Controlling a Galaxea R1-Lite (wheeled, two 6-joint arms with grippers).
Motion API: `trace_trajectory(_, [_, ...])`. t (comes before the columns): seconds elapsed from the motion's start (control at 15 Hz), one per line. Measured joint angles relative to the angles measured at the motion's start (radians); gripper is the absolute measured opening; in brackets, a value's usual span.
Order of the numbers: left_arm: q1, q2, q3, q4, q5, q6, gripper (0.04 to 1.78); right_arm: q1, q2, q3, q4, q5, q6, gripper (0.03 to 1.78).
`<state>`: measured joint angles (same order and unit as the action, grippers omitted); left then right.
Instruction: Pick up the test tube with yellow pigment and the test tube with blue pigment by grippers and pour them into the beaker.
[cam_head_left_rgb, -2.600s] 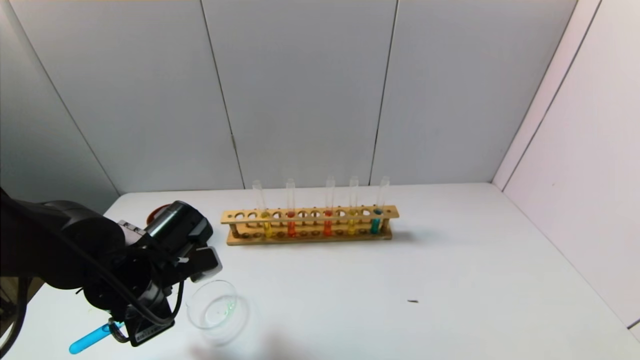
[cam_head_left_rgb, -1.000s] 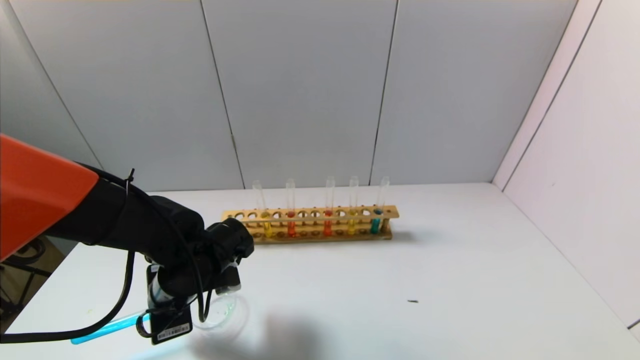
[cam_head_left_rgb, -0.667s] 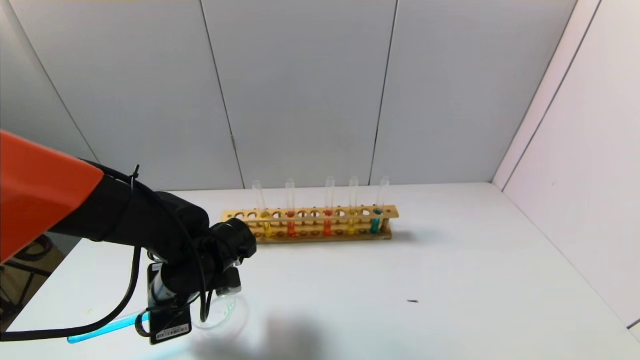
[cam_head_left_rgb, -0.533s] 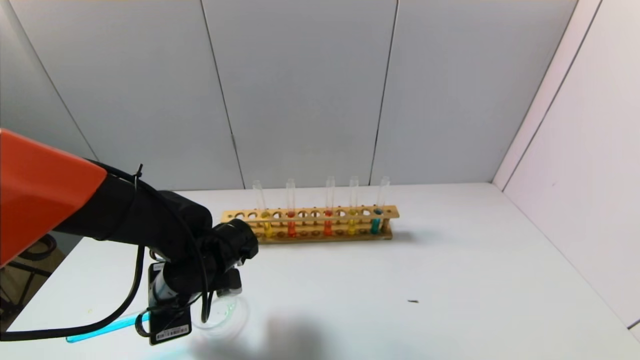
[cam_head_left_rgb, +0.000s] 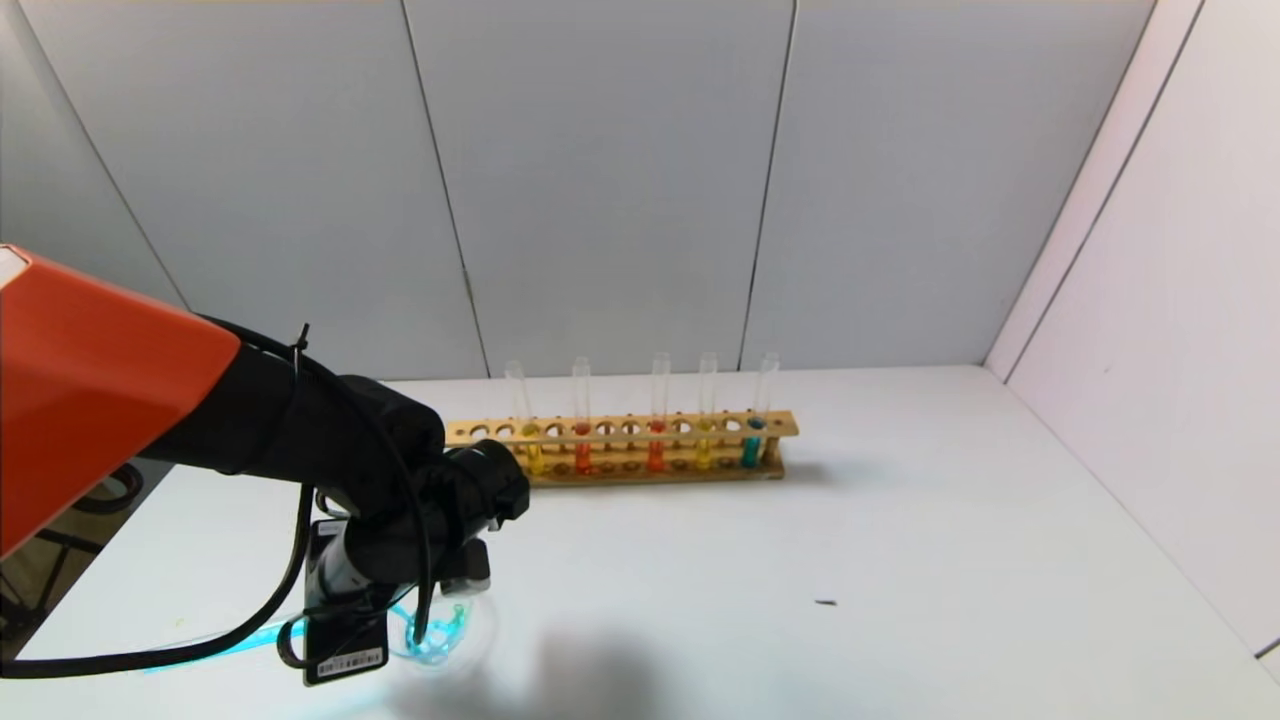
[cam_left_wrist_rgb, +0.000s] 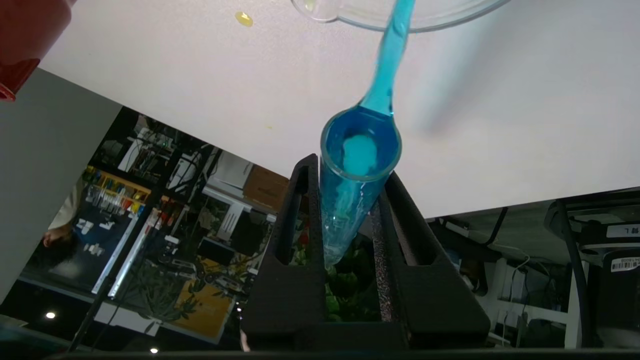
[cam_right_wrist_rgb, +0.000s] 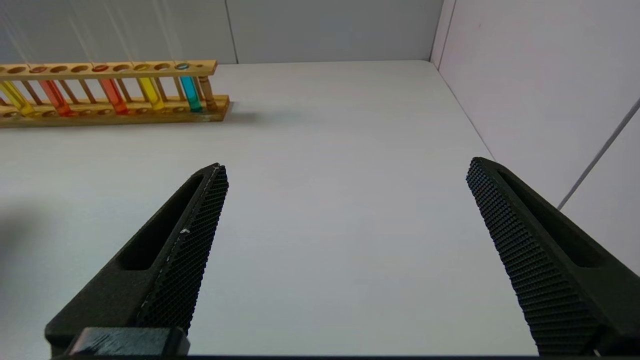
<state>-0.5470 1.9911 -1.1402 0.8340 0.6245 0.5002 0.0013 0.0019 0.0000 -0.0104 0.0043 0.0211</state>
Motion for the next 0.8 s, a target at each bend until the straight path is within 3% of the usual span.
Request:
trace_trajectory(0.33, [-0.005, 0.010, -0.024, 0.024, 0.004, 0.000, 0.33, 0.000, 0.000, 0.000, 0.000, 0.000, 0.000, 1.74])
trace_trajectory(0.8, [-0.047, 0.051, -0.160, 0.222, 0.034, -0.004, 0.33, 0.000, 0.000, 0.000, 0.000, 0.000, 0.000, 1.74])
